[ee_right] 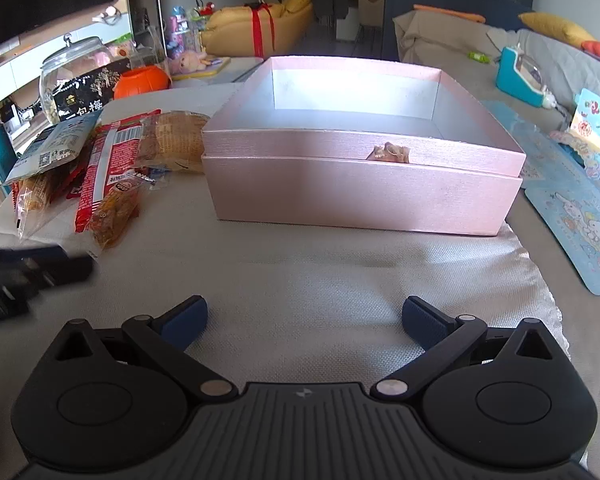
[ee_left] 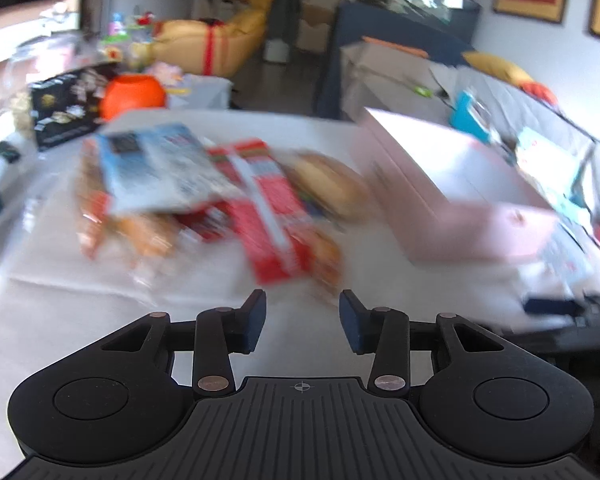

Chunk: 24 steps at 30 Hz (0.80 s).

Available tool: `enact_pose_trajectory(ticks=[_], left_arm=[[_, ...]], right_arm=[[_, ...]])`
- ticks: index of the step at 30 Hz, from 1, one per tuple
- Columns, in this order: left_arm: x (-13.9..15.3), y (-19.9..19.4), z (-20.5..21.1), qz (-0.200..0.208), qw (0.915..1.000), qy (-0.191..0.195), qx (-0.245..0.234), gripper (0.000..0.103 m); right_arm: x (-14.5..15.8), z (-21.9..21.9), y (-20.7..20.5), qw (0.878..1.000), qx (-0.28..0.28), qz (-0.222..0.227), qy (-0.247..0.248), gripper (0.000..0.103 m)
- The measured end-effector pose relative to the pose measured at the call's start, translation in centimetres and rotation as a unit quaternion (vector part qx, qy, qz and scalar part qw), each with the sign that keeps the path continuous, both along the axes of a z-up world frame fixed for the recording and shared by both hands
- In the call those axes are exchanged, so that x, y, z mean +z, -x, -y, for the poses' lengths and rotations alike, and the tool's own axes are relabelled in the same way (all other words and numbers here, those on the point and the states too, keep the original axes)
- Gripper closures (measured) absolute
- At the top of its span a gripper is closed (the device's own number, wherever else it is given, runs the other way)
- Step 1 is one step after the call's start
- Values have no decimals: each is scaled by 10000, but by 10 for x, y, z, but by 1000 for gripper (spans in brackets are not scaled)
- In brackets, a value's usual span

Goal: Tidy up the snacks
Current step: 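Move the right tool to the blue biscuit packet and open it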

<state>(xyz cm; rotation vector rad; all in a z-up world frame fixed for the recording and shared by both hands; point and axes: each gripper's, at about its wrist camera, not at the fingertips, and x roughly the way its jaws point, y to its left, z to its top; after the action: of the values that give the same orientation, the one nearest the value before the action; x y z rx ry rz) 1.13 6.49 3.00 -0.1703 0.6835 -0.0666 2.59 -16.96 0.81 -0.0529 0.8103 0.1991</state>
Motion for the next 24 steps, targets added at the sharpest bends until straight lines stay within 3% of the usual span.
enact_pose_trajectory(ticks=[7,10,13,16,19,21,24], left_arm=[[19,3,-38,221,9985,191,464,58],[24,-1,-33,166,9992,320,158,58],[25,-9,-13,169,9992,213,-307,58],[29,-33,3,243,9988,196,-377,58],[37,-75,15,320,9986,274,-309,58],[37,-107,25,304,9976,291,-556,58],[21,-154,41,45,9963,-239,-822,60]], right_arm=[[3,-11,-6,9997,238,106,12,1],[10,-23,-14,9976,619,58,-309,10],[25,-32,-17,9957,782,319,-389,10],[36,-36,-17,9941,932,542,-146,10],[34,-35,-20,9940,1016,392,-61,10],[27,-36,-20,9946,1001,260,1,10],[19,-37,-20,9952,975,124,-12,10]])
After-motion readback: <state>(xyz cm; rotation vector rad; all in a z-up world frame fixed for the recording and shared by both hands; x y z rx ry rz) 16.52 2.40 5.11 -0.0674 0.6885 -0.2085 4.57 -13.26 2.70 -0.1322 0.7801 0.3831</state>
